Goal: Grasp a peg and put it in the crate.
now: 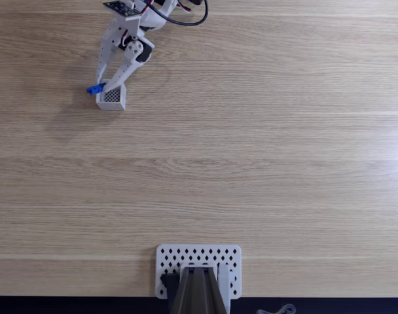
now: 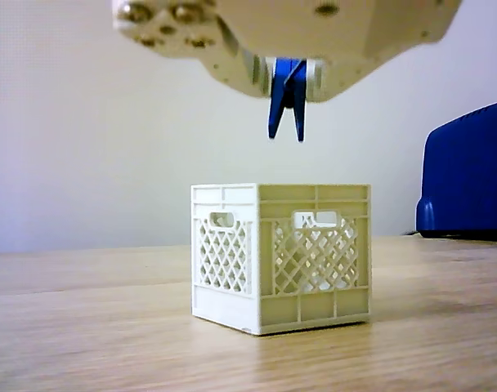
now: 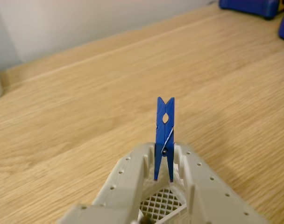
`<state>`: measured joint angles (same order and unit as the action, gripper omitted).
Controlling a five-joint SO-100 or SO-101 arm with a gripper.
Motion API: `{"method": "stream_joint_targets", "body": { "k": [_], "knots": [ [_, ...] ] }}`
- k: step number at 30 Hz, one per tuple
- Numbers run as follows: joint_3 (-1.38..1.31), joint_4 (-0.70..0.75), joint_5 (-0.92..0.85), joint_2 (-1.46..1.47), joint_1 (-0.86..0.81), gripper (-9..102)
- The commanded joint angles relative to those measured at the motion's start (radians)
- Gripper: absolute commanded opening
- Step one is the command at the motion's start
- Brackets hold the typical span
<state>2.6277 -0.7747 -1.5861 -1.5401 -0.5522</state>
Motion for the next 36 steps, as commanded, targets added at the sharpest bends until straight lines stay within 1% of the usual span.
{"method": "stream_joint_targets", "body": {
  "k": [1,5,12,18,20,22,23,25,26,28,30,32,36],
  "knots": [
    [-0.052,-0.028,0.038,-0.017,-0.009,0],
    [-0.063,-0.003,0.097,-0.017,-0.009,2],
    [-0.063,0.029,0.115,-0.028,-0.011,16],
    [-0.064,0.029,0.118,-0.031,-0.015,18],
    [-0.064,0.029,0.118,-0.032,-0.028,18],
    [-0.066,0.031,0.12,-0.041,-0.031,15],
    [-0.063,0.031,0.121,-0.057,-0.031,12],
    [-0.051,0.032,0.121,-0.094,-0.029,0],
    [-0.049,0.035,0.123,-0.115,-0.029,-3],
    [-0.049,0.064,0.138,-0.164,-0.025,-1],
    [-0.051,0.117,0.195,-0.238,-0.018,1],
    [-0.057,0.19,0.284,-0.33,-0.014,-1],
    [-0.071,0.374,0.522,-0.508,0.038,-1]
  ]
}}
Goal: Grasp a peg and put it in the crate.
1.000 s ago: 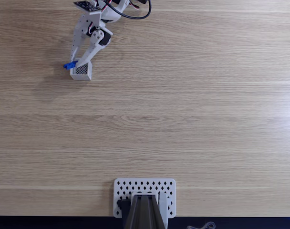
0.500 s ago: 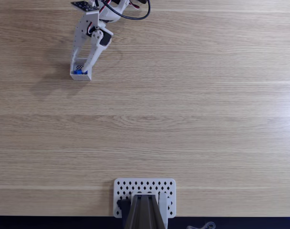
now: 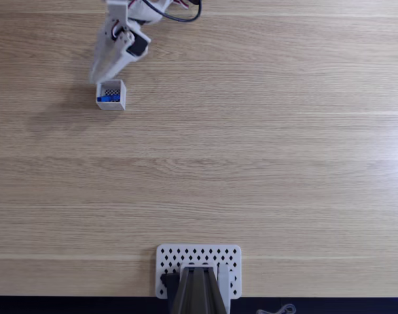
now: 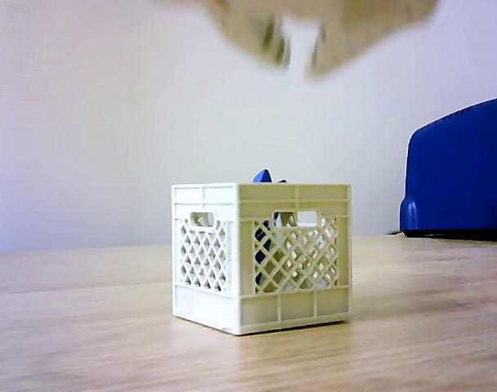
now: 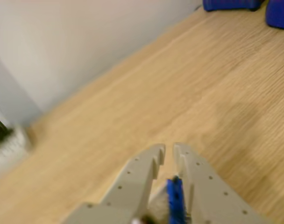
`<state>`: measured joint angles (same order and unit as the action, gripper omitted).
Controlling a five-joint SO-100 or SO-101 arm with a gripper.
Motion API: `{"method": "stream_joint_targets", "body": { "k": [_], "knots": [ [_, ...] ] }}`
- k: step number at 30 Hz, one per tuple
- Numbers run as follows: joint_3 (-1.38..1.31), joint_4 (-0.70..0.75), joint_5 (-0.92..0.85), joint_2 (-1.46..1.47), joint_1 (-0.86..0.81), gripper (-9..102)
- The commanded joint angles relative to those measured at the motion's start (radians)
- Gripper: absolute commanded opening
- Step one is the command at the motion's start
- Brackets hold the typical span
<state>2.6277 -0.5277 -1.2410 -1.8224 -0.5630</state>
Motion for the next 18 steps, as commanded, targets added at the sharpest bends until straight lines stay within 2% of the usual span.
{"method": "stream_joint_targets", "body": {
  "k": [1,9,18],
  "knots": [
    [-0.072,0.175,0.238,-0.27,0.066,-1],
    [-0.066,0.598,0.706,-0.598,0.25,-1],
    [-0.058,1.088,1.149,-0.927,0.488,-1]
  ]
}}
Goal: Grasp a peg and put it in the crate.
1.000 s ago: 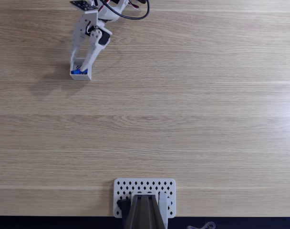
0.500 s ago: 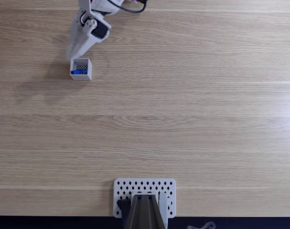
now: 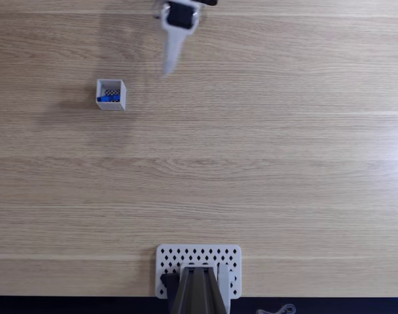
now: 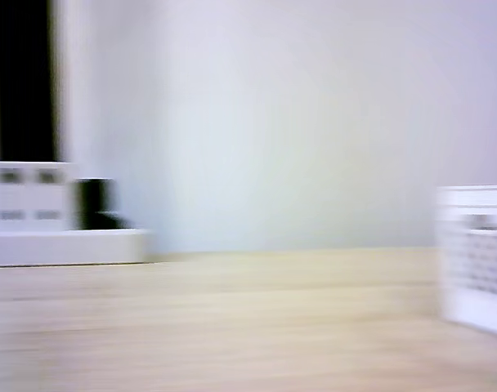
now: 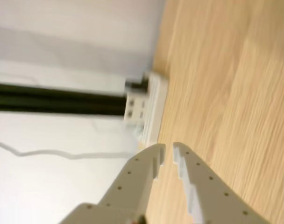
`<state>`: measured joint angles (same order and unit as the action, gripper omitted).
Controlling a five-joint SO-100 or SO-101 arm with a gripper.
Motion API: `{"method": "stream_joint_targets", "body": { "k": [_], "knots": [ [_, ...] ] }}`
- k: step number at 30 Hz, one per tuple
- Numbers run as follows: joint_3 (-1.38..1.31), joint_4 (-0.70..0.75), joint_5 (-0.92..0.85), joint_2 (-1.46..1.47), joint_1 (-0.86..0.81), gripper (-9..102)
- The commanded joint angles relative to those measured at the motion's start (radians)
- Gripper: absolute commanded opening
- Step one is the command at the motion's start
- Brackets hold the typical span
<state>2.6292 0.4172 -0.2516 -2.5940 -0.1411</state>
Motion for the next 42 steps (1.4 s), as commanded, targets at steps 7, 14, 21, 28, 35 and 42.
{"method": "stream_joint_targets", "body": {
  "k": [7,14,21,28,35,42],
  "knots": [
    [-0.025,0.373,0.278,-0.314,0.14,0],
    [0.17,0.394,0.288,-0.485,0.158,0],
    [0.371,0.4,0.288,-0.657,0.172,0],
    [0.431,0.44,0.291,-0.721,0.158,0],
    [0.431,0.476,0.291,-0.742,0.156,0],
    [0.43,0.474,0.377,-0.742,0.155,0]
  ]
}}
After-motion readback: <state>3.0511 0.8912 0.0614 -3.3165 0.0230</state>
